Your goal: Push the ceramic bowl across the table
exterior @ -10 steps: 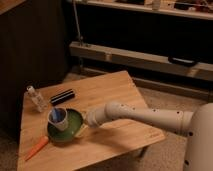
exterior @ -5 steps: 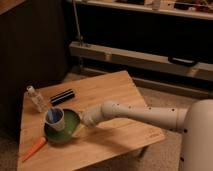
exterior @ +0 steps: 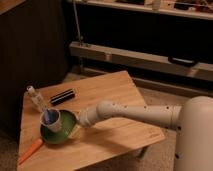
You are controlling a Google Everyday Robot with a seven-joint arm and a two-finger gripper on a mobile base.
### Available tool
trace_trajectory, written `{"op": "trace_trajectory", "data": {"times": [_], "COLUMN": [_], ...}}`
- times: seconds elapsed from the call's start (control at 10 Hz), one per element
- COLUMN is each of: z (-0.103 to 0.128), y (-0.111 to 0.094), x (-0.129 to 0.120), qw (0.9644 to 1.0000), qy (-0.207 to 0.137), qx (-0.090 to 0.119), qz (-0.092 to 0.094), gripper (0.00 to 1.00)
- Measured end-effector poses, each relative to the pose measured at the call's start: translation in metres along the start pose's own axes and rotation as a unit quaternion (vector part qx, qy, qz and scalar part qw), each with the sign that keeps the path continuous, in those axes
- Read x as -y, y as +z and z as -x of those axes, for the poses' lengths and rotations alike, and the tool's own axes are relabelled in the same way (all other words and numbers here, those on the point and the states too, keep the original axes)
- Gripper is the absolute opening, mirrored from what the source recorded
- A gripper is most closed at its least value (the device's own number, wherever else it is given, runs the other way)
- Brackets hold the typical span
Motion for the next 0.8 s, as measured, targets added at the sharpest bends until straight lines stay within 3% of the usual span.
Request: {"op": "trace_trajectory", "data": {"times": [0.6,0.8], "z": [0.023,0.024], "y": [0.015,0.015], "x": [-0.006,-0.005], "qw": [0.9997,0.9998], "qy": [-0.017,-0.012], "qx": [0.006,0.009], "qz": [0.017,0.010], "gripper": [0.79,0.79]}}
